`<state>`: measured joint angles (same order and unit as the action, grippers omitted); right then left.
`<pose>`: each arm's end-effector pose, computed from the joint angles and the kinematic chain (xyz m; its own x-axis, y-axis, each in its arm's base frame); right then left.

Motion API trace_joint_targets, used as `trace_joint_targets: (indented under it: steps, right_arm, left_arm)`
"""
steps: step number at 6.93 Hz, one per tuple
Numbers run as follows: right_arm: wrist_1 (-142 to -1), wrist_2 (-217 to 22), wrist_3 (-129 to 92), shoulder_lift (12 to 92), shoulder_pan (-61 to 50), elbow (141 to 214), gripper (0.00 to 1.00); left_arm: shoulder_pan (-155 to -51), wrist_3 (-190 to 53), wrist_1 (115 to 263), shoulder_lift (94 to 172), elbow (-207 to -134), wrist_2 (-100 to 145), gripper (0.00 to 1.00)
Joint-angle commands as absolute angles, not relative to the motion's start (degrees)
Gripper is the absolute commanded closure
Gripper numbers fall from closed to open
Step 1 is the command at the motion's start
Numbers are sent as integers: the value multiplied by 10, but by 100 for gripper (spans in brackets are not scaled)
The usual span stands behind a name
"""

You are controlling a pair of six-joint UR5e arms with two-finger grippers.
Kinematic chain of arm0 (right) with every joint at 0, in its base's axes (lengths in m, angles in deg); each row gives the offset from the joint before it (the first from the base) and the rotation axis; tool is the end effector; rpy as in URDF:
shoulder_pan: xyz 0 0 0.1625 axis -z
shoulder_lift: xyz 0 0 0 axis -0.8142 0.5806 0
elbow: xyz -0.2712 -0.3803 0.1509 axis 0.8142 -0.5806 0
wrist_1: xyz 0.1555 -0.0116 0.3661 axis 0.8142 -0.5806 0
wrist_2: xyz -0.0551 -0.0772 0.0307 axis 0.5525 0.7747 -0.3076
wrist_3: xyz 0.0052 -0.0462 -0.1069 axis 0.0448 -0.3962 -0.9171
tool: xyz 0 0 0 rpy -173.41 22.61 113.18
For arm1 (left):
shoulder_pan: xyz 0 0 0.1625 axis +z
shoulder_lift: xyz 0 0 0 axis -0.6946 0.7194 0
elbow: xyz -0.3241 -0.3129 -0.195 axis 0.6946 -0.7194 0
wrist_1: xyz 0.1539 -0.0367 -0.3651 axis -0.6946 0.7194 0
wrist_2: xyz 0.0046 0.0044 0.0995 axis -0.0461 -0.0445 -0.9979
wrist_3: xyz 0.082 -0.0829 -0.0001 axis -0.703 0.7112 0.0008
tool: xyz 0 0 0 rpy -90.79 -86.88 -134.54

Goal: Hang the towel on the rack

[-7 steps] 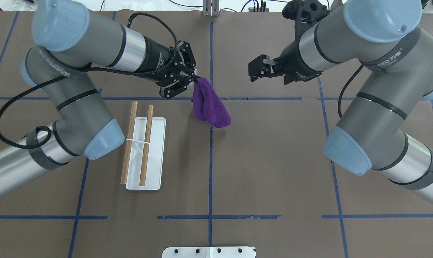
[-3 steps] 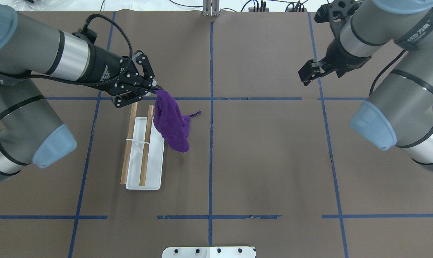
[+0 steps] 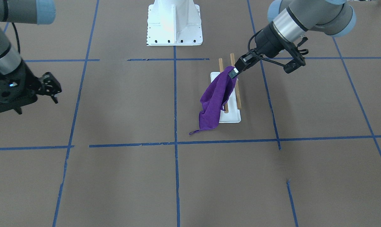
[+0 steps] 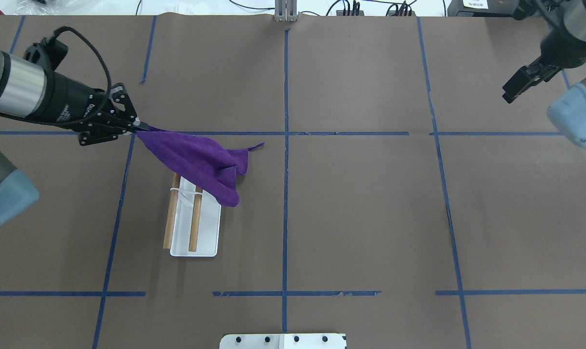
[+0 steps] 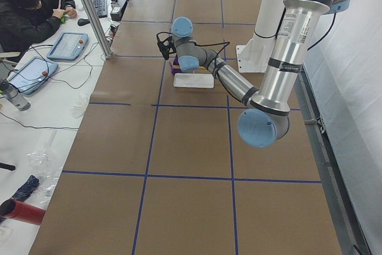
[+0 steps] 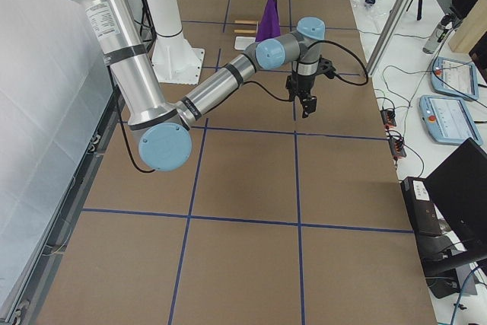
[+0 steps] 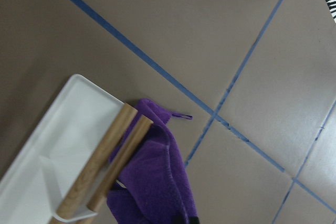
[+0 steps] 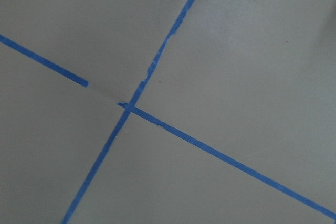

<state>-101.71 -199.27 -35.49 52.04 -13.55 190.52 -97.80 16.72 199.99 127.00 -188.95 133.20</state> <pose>-0.1610 -0.5787 0.4616 0.6910 -0.4840 0.5369 0.3584 0.8744 0.3270 0.2783 -0.4727 0.3730 0.1646 -0.4401 -0.8827 0.2528 0.8839 -0.3935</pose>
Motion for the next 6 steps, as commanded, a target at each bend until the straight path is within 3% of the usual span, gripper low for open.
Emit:
trace_joint_targets:
  steps: [1,3,4,5,6]
  right_arm:
    - [-1017,-2003,-419,533,-169,1882,0]
    - [-1017,-2008,-427,537,-178,1881,0]
    - [-1017,-2012,-427,538,-178,1879,0]
    - [-1017,-2012,-427,540,-182,1878,0]
    - [-1017,-2032,-422,547,-198,1870,0]
  left_arm:
    - [-995,79,1999,1227,-1884,1341,100]
    - [-994,62,2001,1223,-1867,1336,100]
    - [-994,38,2002,1223,-1856,1334,32]
    - [-994,-4,2002,1219,-1852,1325,0]
    - [-996,-63,1998,1214,-1852,1325,0]
